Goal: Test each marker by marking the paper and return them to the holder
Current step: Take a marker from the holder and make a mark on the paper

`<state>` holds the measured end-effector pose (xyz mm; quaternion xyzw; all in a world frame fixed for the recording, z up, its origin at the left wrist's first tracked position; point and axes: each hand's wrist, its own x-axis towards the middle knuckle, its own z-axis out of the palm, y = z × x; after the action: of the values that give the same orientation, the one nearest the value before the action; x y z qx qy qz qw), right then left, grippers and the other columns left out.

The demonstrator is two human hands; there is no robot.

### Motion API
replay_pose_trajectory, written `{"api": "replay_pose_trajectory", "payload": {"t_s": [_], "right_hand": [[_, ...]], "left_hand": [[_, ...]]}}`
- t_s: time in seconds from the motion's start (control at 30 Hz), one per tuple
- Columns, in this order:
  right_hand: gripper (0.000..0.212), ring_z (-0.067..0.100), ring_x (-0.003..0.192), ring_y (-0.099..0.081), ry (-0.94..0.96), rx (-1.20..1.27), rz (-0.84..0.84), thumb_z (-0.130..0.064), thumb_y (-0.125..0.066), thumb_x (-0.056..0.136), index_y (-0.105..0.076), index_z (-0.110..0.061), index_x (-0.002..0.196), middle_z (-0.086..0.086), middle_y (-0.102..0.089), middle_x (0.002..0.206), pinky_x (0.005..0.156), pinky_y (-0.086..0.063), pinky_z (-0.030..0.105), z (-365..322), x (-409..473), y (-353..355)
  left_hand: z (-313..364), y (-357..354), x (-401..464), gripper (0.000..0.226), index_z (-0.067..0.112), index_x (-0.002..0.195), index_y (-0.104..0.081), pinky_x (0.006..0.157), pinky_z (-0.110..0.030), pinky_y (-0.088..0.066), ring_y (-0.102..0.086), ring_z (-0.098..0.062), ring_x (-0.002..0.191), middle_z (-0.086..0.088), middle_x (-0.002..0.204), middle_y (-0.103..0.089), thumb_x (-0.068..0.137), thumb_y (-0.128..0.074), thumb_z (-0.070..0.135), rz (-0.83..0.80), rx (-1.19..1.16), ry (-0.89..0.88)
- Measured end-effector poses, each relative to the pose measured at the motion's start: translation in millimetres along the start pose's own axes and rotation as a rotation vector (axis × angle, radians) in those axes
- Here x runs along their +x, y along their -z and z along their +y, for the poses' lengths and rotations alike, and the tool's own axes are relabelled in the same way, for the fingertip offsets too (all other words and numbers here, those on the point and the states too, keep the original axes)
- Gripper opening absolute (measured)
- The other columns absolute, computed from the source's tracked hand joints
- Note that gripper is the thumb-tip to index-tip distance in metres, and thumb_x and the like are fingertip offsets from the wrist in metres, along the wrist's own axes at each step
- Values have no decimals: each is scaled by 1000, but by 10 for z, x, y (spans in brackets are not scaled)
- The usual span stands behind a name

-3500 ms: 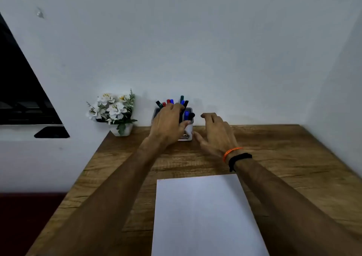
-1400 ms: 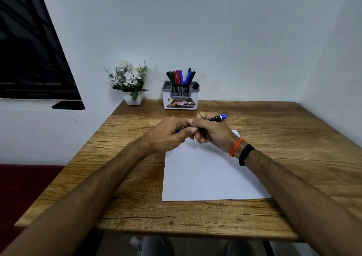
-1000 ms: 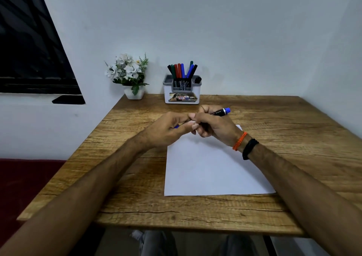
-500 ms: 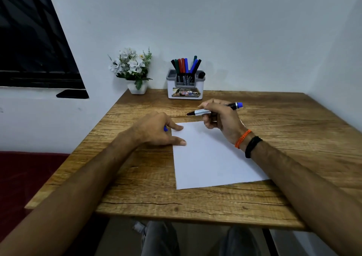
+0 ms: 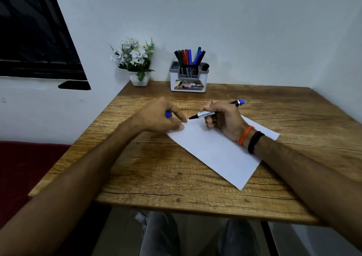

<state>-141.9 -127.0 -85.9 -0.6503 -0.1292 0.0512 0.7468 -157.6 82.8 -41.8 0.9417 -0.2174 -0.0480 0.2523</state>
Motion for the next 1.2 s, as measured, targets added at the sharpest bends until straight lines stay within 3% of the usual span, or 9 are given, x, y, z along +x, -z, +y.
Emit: {"api": "replay_pose_trajectory", "payload": {"t_s": [0.1, 0.17, 0.23, 0.33, 0.5, 0.63, 0.87, 0.97, 1.2], "right_hand": [[14, 15, 36, -45, 6, 10, -124, -11, -51, 70, -60, -2, 66, 7, -55, 46, 42, -36, 22, -5, -25, 28], [16, 14, 34, -47, -12, 14, -207, -6, -50, 69, -64, -6, 60, 10, -58, 52, 40, -37, 18, -12, -27, 38], [18, 13, 35, -47, -34, 16, -267, -5, -49, 68, -65, -8, 59, 12, -59, 56, 40, -39, 18, -26, -27, 36], [19, 12, 38, -50, -37, 6, -301, -6, -50, 74, -68, -6, 68, 7, -61, 55, 42, -39, 19, -48, -38, 11], [20, 13, 48, -58, -84, -60, -277, -17, -56, 83, -72, -5, 88, 6, -64, 59, 44, -44, 21, -45, -95, -148], [14, 14, 53, -65, -63, -123, -261, -15, -70, 84, -72, -3, 91, 7, -69, 67, 48, -51, 20, -22, -246, -295], [9, 13, 48, -63, 43, -348, -204, 2, -67, 87, -74, -3, 83, 8, -68, 62, 47, -52, 23, 9, -369, -367], [7, 12, 44, -60, 72, -382, -210, 5, -66, 86, -73, 5, 84, 8, -67, 59, 42, -48, 23, 34, -373, -365], [14, 14, 45, -62, 70, -405, -221, -4, -72, 85, -70, 10, 88, 8, -68, 60, 42, -49, 24, 54, -377, -376]], "left_hand": [[-34, 107, 64, 33, 19, 117, -69, 56, -13, -37, -53, 6, 84, 39, 79, -44, 84, -72, 19, -167, -22, -92], [-79, 111, 144, 36, 24, 119, -68, 72, -13, -40, -58, 8, 76, 43, 76, -59, 83, -73, 25, -259, 8, -117], [-132, 74, 206, 37, 30, 117, -69, 77, -22, -40, -55, 15, 74, 41, 72, -62, 80, -74, 32, -307, 46, -124], [-179, 12, 252, 36, 37, 109, -70, 72, -27, -41, -55, 0, 72, 26, 75, -66, 74, -76, 39, -313, 47, -126], [-234, -40, 247, 25, 46, 67, -69, 66, -23, -37, -52, 5, 59, 28, 59, -61, 78, -77, 26, -308, -46, -155], [-315, -61, 220, 31, 42, 80, -70, 67, -21, -41, -55, 5, 62, 23, 68, -68, 82, -73, 12, -238, -97, -182], [-318, -58, 182, 38, 18, 115, -68, 61, -14, -39, -48, 5, 49, 23, 51, -57, 79, -76, 13, -259, -138, -193], [-374, -37, 201, 48, 29, 114, -68, 64, -31, -39, -44, -8, 50, 4, 55, -53, 67, -79, 33, -306, -195, -201], [-425, -26, 233, 41, 50, 101, -68, 67, -31, -41, -47, -21, 57, -17, 64, -59, 62, -76, 45, -329, -214, -211]]}}
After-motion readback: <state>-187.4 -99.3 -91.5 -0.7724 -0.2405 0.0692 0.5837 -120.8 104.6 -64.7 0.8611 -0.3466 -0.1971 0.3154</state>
